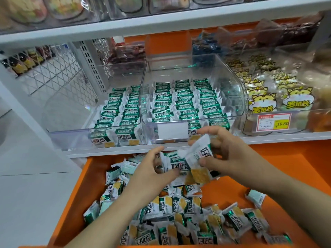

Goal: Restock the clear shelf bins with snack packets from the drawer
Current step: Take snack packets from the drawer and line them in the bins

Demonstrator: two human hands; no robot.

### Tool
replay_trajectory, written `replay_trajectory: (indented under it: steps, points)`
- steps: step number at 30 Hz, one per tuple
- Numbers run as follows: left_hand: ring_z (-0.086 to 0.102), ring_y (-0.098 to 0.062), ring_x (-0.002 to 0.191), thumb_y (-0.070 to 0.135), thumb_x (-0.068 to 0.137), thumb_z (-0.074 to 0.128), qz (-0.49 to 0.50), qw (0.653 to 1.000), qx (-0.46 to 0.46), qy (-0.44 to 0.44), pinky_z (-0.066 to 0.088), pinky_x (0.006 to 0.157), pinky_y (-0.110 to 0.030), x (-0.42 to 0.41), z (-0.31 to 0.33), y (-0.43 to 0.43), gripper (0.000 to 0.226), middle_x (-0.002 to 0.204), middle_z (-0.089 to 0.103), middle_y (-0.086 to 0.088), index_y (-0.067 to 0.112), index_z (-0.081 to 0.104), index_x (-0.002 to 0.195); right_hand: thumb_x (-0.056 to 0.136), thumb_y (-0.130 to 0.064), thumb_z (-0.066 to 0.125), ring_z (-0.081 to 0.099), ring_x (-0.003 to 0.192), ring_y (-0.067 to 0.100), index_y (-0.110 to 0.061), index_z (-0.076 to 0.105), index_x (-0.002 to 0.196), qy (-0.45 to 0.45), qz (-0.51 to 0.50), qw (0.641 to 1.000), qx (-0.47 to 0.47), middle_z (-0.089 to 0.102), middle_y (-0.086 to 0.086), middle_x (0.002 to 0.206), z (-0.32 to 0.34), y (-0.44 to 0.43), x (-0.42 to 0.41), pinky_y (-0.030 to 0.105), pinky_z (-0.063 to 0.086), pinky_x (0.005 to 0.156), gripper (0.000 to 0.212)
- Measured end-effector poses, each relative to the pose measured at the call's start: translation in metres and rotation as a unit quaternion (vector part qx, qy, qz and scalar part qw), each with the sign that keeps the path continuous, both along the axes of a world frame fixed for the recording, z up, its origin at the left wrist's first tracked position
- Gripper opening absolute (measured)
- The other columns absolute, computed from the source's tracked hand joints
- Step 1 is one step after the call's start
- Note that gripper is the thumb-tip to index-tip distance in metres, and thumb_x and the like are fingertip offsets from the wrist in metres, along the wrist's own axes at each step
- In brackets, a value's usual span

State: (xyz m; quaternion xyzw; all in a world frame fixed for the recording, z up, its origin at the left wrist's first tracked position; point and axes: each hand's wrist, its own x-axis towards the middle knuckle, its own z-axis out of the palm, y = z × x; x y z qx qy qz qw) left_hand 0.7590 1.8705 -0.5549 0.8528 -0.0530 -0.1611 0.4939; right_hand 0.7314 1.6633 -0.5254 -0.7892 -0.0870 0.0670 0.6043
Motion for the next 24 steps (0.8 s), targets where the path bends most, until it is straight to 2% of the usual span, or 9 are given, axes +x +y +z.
replay_trajectory:
  steps: [3, 5, 6, 9, 13, 15, 19, 22, 24]
  points:
    - [0.065, -0.003, 0.087, 0.044, 0.078, 0.07, -0.011, 0.995, -0.073, 0.073, 0.049, 0.079, -0.02, 0.002, -0.009, -0.006, 0.038, 0.099, 0.069, 0.016, 0.036, 0.06, 0.114, 0.068, -0.029, 0.073, 0.066, 0.092, 0.005, -0.031, 0.049, 0.115, -0.015, -0.003, 1.0, -0.018, 0.058, -0.013, 0.111, -0.001, 0.005, 0.001, 0.025, 0.056, 0.067, 0.052]
    - [0.064, -0.01, 0.082, 0.038, 0.085, 0.063, -0.008, 0.992, -0.086, 0.087, 0.05, 0.073, -0.02, 0.001, -0.01, -0.008, 0.013, 0.091, 0.071, 0.009, 0.034, 0.07, 0.095, 0.062, -0.033, 0.074, 0.065, 0.081, 0.005, -0.026, 0.052, 0.108, -0.025, -0.027, 0.999, -0.025, 0.059, -0.005, 0.099, 0.001, 0.004, 0.004, 0.025, 0.055, 0.071, 0.051]
    - [0.065, -0.013, 0.086, 0.034, 0.088, 0.059, -0.002, 0.99, -0.097, 0.099, 0.052, 0.076, -0.024, 0.001, -0.011, -0.009, 0.013, 0.091, 0.072, 0.006, 0.034, 0.072, 0.091, 0.061, -0.036, 0.073, 0.065, 0.082, 0.006, -0.025, 0.055, 0.106, -0.027, -0.032, 0.999, -0.031, 0.061, -0.004, 0.095, 0.001, 0.003, 0.005, 0.026, 0.055, 0.077, 0.05]
    - [0.064, -0.019, 0.1, 0.018, 0.096, 0.05, 0.021, 0.97, -0.177, 0.165, 0.055, 0.088, -0.039, -0.002, -0.012, -0.012, 0.022, 0.098, 0.072, -0.003, 0.022, 0.072, 0.1, 0.073, -0.033, 0.069, 0.064, 0.094, -0.004, -0.031, 0.061, 0.105, -0.042, -0.013, 0.998, -0.054, 0.067, -0.015, 0.101, 0.004, 0.005, 0.004, 0.017, 0.052, 0.085, 0.033]
    - [0.068, -0.029, 0.091, 0.019, 0.099, 0.045, 0.04, 0.924, -0.292, 0.242, 0.057, 0.068, -0.034, -0.004, -0.004, -0.014, 0.025, 0.101, 0.071, -0.015, 0.009, 0.063, 0.114, 0.089, -0.02, 0.061, 0.057, 0.076, -0.019, -0.042, 0.057, 0.108, -0.059, 0.016, 0.994, -0.088, 0.06, -0.03, 0.108, 0.007, 0.009, 0.0, 0.008, 0.047, 0.067, 0.029]
    - [0.069, -0.024, 0.086, 0.021, 0.099, 0.044, 0.03, 0.922, -0.313, 0.225, 0.055, 0.065, -0.031, -0.005, -0.003, -0.015, 0.028, 0.102, 0.071, -0.012, 0.011, 0.062, 0.117, 0.088, -0.026, 0.06, 0.055, 0.079, -0.021, -0.046, 0.055, 0.11, -0.064, 0.017, 0.993, -0.099, 0.061, -0.031, 0.107, 0.009, 0.008, -0.001, 0.01, 0.046, 0.07, 0.03]
    - [0.068, -0.018, 0.079, 0.022, 0.098, 0.042, 0.028, 0.92, -0.348, 0.175, 0.055, 0.06, -0.029, -0.009, 0.003, -0.015, 0.031, 0.101, 0.071, -0.009, 0.012, 0.058, 0.124, 0.075, -0.048, 0.058, 0.048, 0.113, -0.017, -0.049, 0.046, 0.121, -0.078, 0.033, 0.989, -0.123, 0.055, -0.034, 0.121, 0.014, 0.007, 0.001, 0.011, 0.046, 0.081, 0.047]
    - [0.067, -0.016, 0.08, 0.025, 0.098, 0.04, 0.004, 0.925, -0.351, 0.143, 0.055, 0.06, -0.029, -0.011, 0.01, -0.009, 0.035, 0.102, 0.071, -0.008, 0.013, 0.054, 0.128, 0.071, -0.059, 0.058, 0.043, 0.122, -0.013, -0.048, 0.042, 0.126, -0.075, 0.048, 0.986, -0.138, 0.052, -0.027, 0.128, 0.018, 0.008, 0.006, 0.012, 0.047, 0.078, 0.058]
    - [0.067, -0.013, 0.077, 0.033, 0.096, 0.04, -0.015, 0.925, -0.358, 0.127, 0.055, 0.06, -0.028, -0.01, 0.02, -0.003, 0.041, 0.097, 0.071, -0.005, 0.013, 0.054, 0.128, 0.067, -0.066, 0.055, 0.042, 0.12, -0.015, -0.052, 0.042, 0.124, -0.073, 0.053, 0.984, -0.153, 0.051, -0.029, 0.127, 0.023, 0.013, 0.009, 0.015, 0.047, 0.085, 0.06]
